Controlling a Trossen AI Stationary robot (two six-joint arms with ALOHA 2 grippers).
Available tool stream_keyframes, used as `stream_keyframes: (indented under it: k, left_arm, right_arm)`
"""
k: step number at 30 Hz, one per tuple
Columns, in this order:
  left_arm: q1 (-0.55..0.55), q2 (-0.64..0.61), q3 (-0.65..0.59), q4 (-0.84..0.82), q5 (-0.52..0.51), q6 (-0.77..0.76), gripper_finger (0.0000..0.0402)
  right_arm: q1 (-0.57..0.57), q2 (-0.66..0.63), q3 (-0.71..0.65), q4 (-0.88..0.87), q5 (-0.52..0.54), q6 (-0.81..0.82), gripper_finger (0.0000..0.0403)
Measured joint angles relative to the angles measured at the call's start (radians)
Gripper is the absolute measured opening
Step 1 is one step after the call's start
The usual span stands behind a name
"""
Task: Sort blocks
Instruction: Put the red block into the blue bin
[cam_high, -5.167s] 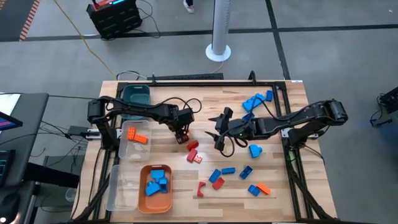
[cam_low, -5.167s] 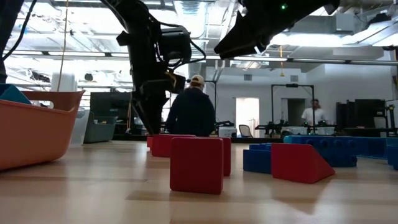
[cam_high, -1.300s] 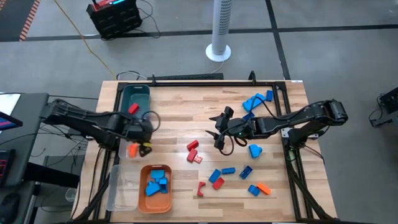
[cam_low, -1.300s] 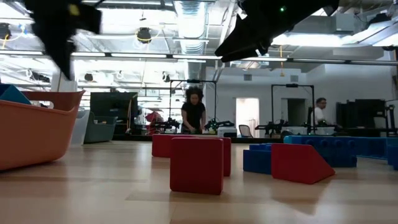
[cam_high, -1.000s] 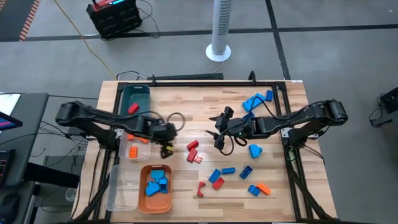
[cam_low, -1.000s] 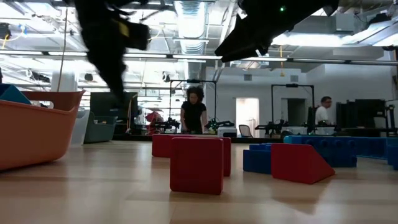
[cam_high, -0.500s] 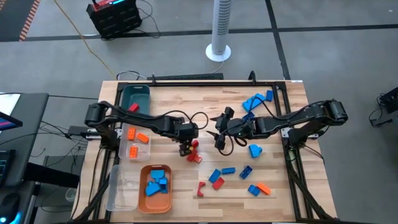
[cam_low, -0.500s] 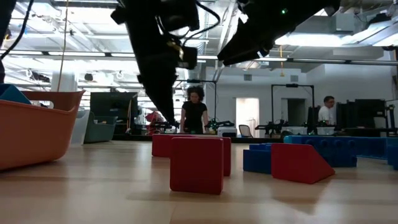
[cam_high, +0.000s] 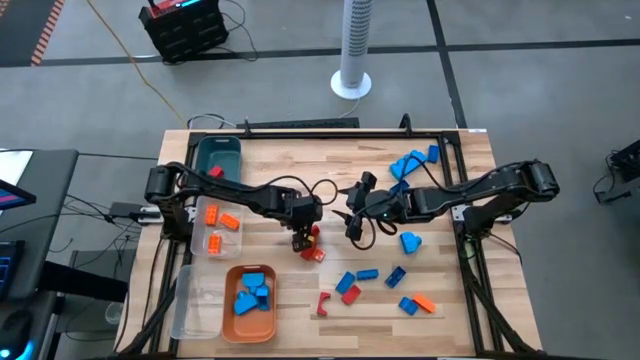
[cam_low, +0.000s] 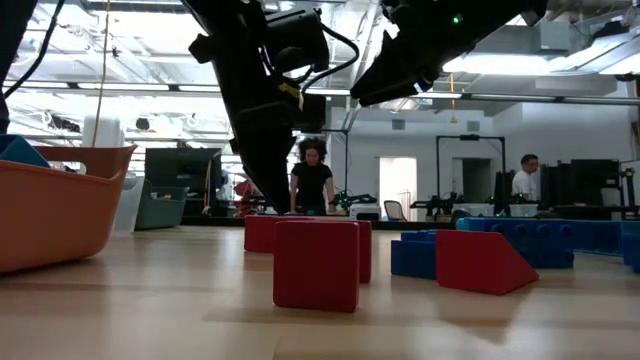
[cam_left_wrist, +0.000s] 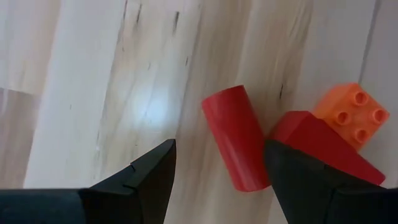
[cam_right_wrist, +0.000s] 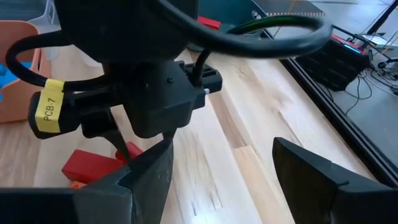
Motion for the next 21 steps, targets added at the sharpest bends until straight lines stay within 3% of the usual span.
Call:
stream_keyframes:
  k: [9, 21]
  left_arm:
    - [0.013, 0.014, 0.000, 0.105, 0.016, -0.003, 0.0238]
    - [0.018, 0.112, 0.003, 0.103, 0.034, 0.020, 0.0225]
  right_arm:
    - [0.000, 0.000, 0.000, 0.013, 0.000, 0.000, 0.0280]
    - [0.001, 0.000, 0.000, 0.011, 0.000, -0.003, 0.0280]
